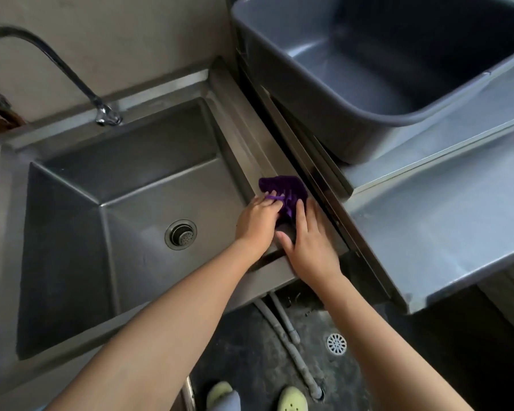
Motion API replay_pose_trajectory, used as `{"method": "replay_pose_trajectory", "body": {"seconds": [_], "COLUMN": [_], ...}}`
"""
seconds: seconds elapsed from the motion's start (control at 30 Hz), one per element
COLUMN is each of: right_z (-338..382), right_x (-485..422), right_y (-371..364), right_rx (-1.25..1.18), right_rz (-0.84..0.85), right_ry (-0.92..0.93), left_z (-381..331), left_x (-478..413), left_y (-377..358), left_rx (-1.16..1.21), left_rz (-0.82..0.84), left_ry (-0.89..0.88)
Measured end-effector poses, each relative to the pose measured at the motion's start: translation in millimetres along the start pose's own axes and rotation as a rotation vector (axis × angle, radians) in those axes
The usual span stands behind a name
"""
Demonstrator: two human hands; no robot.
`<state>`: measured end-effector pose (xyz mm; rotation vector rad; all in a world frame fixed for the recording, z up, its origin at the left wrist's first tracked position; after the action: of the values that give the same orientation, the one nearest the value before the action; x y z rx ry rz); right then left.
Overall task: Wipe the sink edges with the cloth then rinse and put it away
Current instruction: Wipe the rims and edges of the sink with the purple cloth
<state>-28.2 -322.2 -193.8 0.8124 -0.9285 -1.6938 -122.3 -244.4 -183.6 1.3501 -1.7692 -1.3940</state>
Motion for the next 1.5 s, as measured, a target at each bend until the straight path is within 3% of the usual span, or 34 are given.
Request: {"method": "replay_pose_trajectory", "body": {"seconds": [0.17, 0.3, 0.57, 0.7, 0.9, 1.3, 1.5], "right_z": [2, 4, 2, 2, 9, 24, 42], "right_x": [-27, -46, -58, -59, -61, -116, -154], "right_y": [-3, -12, -26, -26, -23, -38, -49], "right_rx": [-0.081, 0.009, 0.191, 0.194, 0.256, 0.242, 0.216], "right_rz": [-0.035, -0.029, -0.09, -0.113, -0.085, 0.0, 0.044], "right_ry": [0.011, 0.087, 0.091, 0.071, 0.071, 0.175, 0.141], "left_z": [12, 26, 49, 45, 52, 93, 115], "left_x": [-18, -42, -59, -65, -70, -121, -153], "left_y": [1, 0, -9, -23, -32, -35, -33], "left_rx": [0.036, 0.031, 0.313, 0.087, 0.216, 0.306, 0.32], "left_rz": [0.016, -0.018, -0.022, -0.06, -0.164, -0.09, -0.107], "left_ry": [0.028, 0.03, -0.158, -0.335, -0.291, -0.24, -0.22]}}
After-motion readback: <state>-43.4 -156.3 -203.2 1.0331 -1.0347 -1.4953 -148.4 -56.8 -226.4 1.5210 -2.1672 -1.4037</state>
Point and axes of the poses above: each hand's wrist, its own x-axis away from the middle knuckle, its own y-axis out of the back of the hand, z = x × y, the point moved 3 cm from there along -x, towards the middle knuckle, and after that the axes turned 11 degrees about -z, right-handed, at the moved point
